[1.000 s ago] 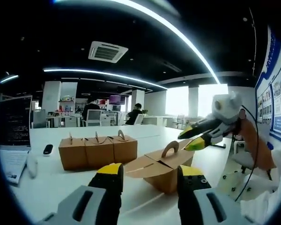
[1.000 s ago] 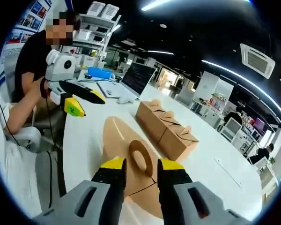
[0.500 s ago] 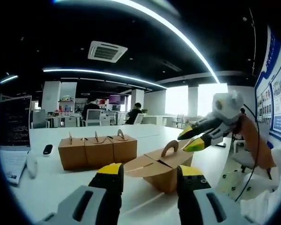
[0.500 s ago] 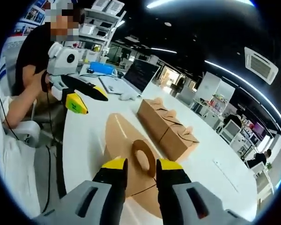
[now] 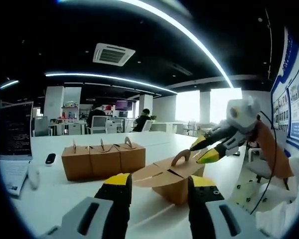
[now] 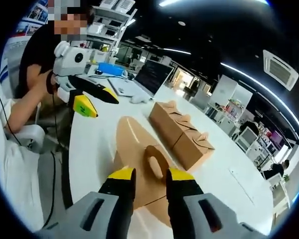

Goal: Pick up one paper box from the group, open the paper box, and remove the item inside

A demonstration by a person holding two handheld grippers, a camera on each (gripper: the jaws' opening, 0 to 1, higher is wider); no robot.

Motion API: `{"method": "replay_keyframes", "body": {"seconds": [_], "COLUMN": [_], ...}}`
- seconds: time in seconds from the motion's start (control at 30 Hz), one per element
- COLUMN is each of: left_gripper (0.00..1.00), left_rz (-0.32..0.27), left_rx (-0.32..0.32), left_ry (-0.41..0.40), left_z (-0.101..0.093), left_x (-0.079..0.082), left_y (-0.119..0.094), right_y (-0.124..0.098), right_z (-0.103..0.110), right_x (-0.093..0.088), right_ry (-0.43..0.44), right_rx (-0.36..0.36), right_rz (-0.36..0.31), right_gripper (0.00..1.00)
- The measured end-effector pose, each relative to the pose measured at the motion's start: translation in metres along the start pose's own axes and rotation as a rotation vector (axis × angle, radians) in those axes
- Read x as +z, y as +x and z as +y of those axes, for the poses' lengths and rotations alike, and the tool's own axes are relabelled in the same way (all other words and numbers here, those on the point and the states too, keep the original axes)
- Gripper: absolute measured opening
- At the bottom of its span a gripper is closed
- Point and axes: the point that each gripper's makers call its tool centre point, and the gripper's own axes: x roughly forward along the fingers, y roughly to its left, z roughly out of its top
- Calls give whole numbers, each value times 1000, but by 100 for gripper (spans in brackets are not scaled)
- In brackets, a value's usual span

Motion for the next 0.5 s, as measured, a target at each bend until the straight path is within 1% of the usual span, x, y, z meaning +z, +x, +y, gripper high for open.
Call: {"method": "replay_keyframes", "body": {"seconds": [0.2,0.3,0.37,0.5], "left_gripper": [46,46,46,46], "left_rz": [2,5,7,3], "left_rx": [-1,-6,-7,-5], "left_ry": [1,3,4,1], "left_z": [0,-2,-2,-1], "left_x": [0,-1,-1,0], "left_y": [1,2,2,1], "right_y": [0,3,4,5], "right_z": [5,4,-1,-2], "right_x": [-2,-4,-5,-5], "right_ry": [-15,-16,0,17], "right_rx": [14,17,4,2], "right_rz": [12,20,17,10], "right_gripper": [26,25,22,17]}}
